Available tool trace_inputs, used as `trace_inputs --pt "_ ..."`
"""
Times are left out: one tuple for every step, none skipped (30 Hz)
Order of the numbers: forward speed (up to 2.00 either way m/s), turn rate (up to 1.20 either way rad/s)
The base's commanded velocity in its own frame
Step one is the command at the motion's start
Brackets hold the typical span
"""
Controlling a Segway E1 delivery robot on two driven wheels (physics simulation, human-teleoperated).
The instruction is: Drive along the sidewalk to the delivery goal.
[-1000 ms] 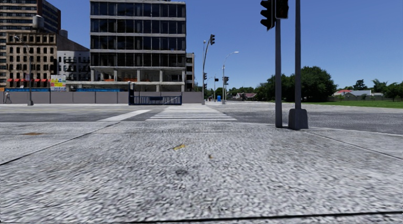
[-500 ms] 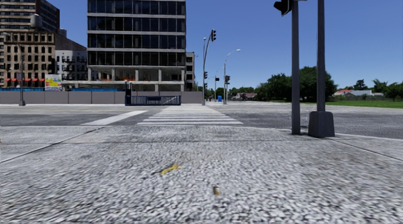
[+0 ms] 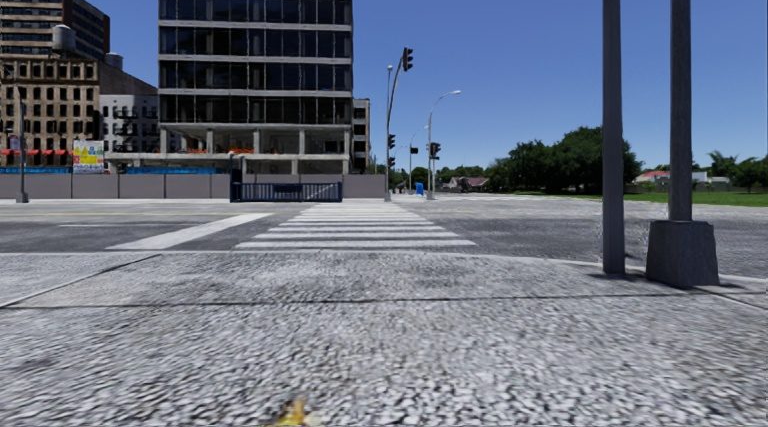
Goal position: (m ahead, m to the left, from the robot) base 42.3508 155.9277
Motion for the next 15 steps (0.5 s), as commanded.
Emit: trace_inputs --pt "2.0 0.0" --pt "2.0 0.0" --pt "2.0 0.0" --pt "2.0 0.0" --pt "2.0 0.0" --pt "2.0 0.0" --pt "2.0 0.0" --pt "2.0 0.0" --pt "2.0 0.0" --pt "2.0 0.0" --pt "2.0 0.0" --pt "2.0 0.0" --pt "2.0 0.0" --pt "2.0 0.0" --pt "2.0 0.0"
